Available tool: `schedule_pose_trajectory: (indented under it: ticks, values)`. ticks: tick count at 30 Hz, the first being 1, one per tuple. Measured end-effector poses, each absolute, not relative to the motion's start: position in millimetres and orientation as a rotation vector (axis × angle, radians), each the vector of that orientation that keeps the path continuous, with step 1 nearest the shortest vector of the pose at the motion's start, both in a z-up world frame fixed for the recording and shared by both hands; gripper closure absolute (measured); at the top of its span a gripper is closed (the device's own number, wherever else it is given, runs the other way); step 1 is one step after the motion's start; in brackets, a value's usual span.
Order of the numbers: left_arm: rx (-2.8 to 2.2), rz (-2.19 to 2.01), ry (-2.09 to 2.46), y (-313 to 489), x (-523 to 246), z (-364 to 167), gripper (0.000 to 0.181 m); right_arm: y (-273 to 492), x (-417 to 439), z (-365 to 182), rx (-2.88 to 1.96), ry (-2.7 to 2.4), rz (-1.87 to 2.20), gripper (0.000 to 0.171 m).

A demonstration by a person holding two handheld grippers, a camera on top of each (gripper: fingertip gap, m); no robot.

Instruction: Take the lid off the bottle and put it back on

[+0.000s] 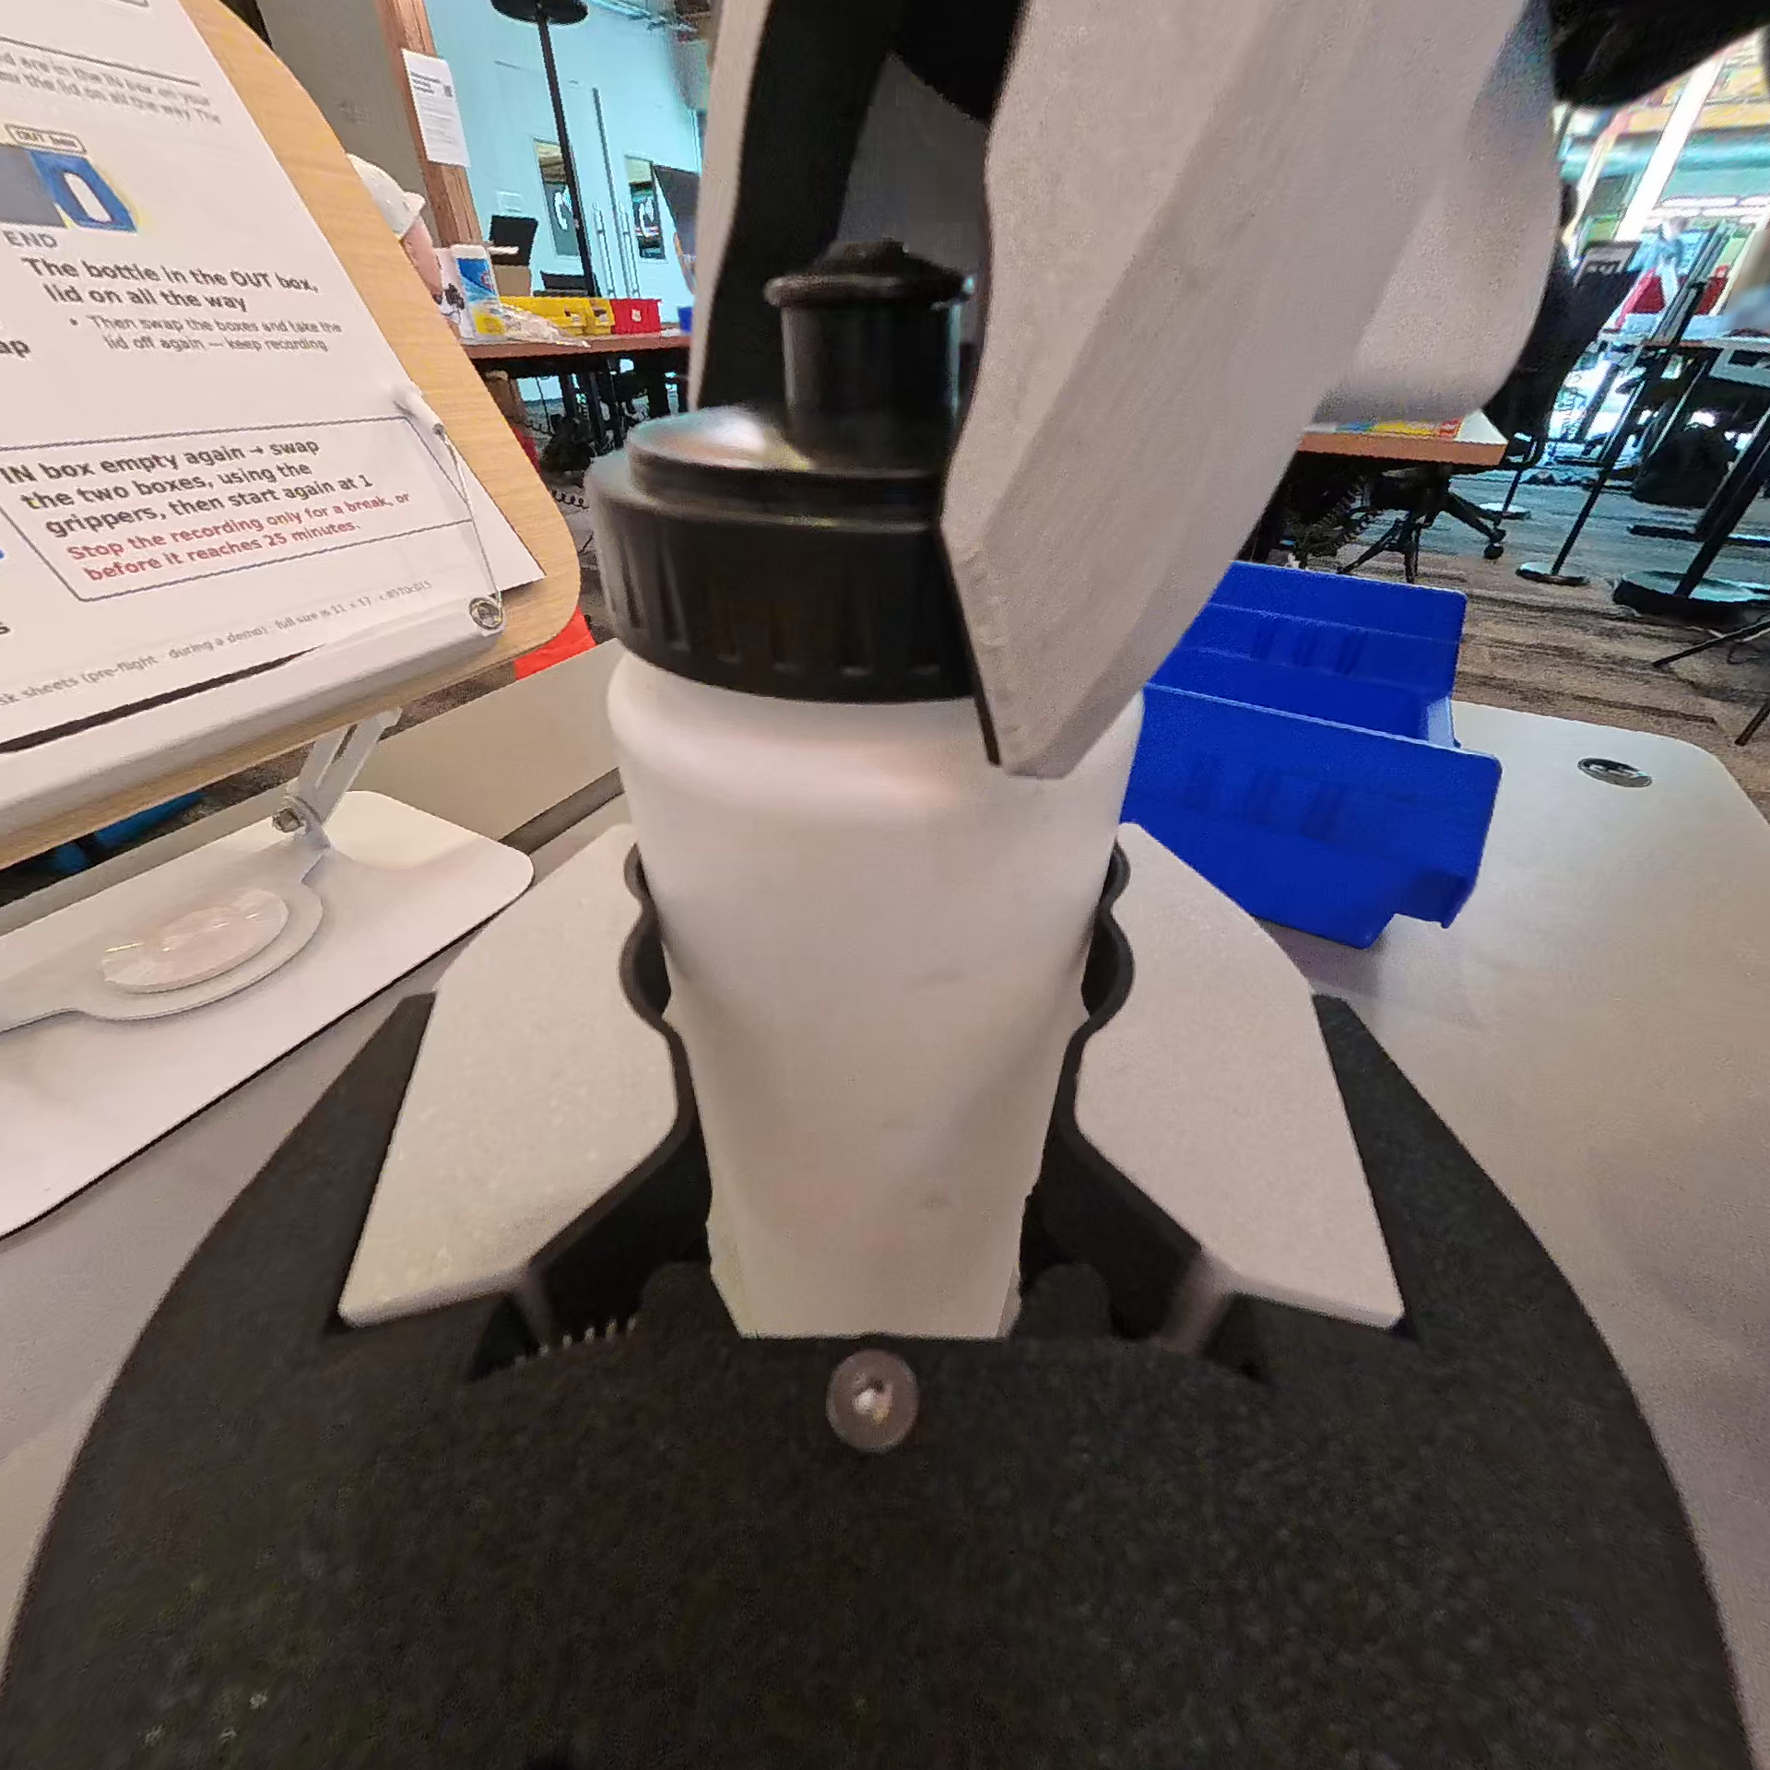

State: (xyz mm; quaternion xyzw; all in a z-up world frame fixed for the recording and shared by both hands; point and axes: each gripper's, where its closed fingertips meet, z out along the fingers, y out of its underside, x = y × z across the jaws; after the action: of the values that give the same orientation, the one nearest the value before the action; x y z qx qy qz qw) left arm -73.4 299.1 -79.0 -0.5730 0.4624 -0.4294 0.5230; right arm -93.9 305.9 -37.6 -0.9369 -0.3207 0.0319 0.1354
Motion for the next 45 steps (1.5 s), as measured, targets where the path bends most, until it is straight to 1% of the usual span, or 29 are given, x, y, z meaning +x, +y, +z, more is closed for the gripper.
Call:
schedule_pose_trajectory:
  ticks: [1, 3, 6, 9, 10, 11, 14, 16, 17, 18, 20, 21, 22, 25, 28, 29, 31, 32, 33, 34, 39, 40, 43, 45]
  values:
    - [-1.371, -1.030, 1.110, 298.9, -73.0, -79.0, 0.096, 301.0, -100.4, -37.9, -2.717, -0.981, 0.156, 0.093]
    - [-1.365, -1.039, 1.118, 298.1, -73.3, -79.1, 0.096, 299.7, -98.6, -37.8, -2.702, -1.121, 0.084, 0.094]
    - [-1.366, -1.045, 1.120, 298.3, -73.0, -79.1, 0.096, 301.3, -98.7, -35.6, -2.570, -1.509, -0.033, 0.096]
    - [-1.364, -1.051, 1.123, 298.2, -72.9, -79.1, 0.096, 300.8, -100.8, -35.2, -2.165, -2.102, -0.221, 0.097]
    - [-1.361, -1.053, 1.122, 298.2, -72.9, -79.2, 0.096, 300.2, -105.7, -34.7, -2.027, -2.225, -0.242, 0.100]
    - [-1.360, -1.054, 1.122, 298.0, -72.9, -79.1, 0.096, 299.2, -108.6, -35.1, -1.965, -2.304, -0.258, 0.102]
    - [-1.354, -1.050, 1.131, 296.5, -73.6, -79.2, 0.096, 297.3, -109.7, -35.1, -2.021, -2.359, -0.305, 0.104]
    - [-1.357, -1.048, 1.132, 296.6, -73.6, -79.4, 0.095, 295.2, -118.0, -31.7, -2.006, -2.310, -0.230, 0.109]
    - [-1.358, -1.048, 1.132, 296.8, -73.5, -79.4, 0.095, 294.8, -124.2, -27.3, -2.022, -2.239, -0.164, 0.105]
    - [-1.359, -1.048, 1.132, 297.0, -73.4, -79.4, 0.095, 295.4, -130.0, -21.6, -2.059, -2.136, -0.096, 0.096]
    - [-1.361, -1.047, 1.130, 297.2, -73.4, -79.5, 0.095, 305.0, -132.8, -9.5, -2.182, -1.847, -0.019, 0.090]
    - [-1.362, -1.046, 1.130, 297.3, -73.4, -79.5, 0.095, 310.2, -131.5, -5.5, -2.259, -1.678, 0.026, 0.079]
    - [-1.363, -1.045, 1.130, 297.3, -73.4, -79.5, 0.096, 315.6, -128.6, -2.7, -2.331, -1.496, 0.066, 0.062]
    - [-1.366, -1.045, 1.126, 297.9, -73.1, -79.6, 0.096, 319.4, -108.2, -3.2, -2.520, -1.004, 0.170, 0.063]
    - [-1.368, -1.046, 1.122, 298.3, -72.9, -79.6, 0.096, 308.2, -88.4, -20.3, -2.638, -0.814, 0.139, 0.059]
    - [-1.368, -1.044, 1.123, 298.3, -73.0, -79.5, 0.096, 305.0, -85.4, -26.4, -2.655, -0.797, 0.120, 0.059]
    - [-1.372, -1.040, 1.122, 298.5, -72.9, -79.7, 0.096, 302.1, -81.6, -33.9, -2.670, -0.777, 0.061, 0.064]
    - [-1.376, -1.039, 1.118, 299.0, -72.9, -79.7, 0.095, 299.3, -87.2, -33.8, -2.669, -0.792, 0.094, 0.077]
    - [-1.377, -1.042, 1.118, 299.0, -73.1, -79.6, 0.096, 294.6, -95.8, -33.3, -2.674, -0.823, 0.157, 0.099]
    - [-1.375, -1.042, 1.117, 299.3, -74.1, -79.5, 0.096, 294.5, -95.0, -32.9, -2.685, -0.837, 0.124, 0.099]
    - [-1.378, -1.074, 1.101, 301.9, -77.1, -78.6, 0.096, 296.8, -94.8, -30.8, -2.638, -1.327, -0.011, 0.099]
    - [-1.373, -1.079, 1.104, 301.6, -77.0, -78.6, 0.096, 297.5, -94.1, -30.0, -2.578, -1.499, -0.068, 0.099]
    - [-1.362, -1.069, 1.123, 299.4, -74.7, -79.4, 0.096, 298.6, -86.6, -29.4, -2.180, -2.112, -0.329, 0.099]
    - [-1.362, -1.071, 1.124, 299.6, -75.2, -79.4, 0.096, 300.7, -85.2, -28.8, -2.064, -2.295, -0.406, 0.099]
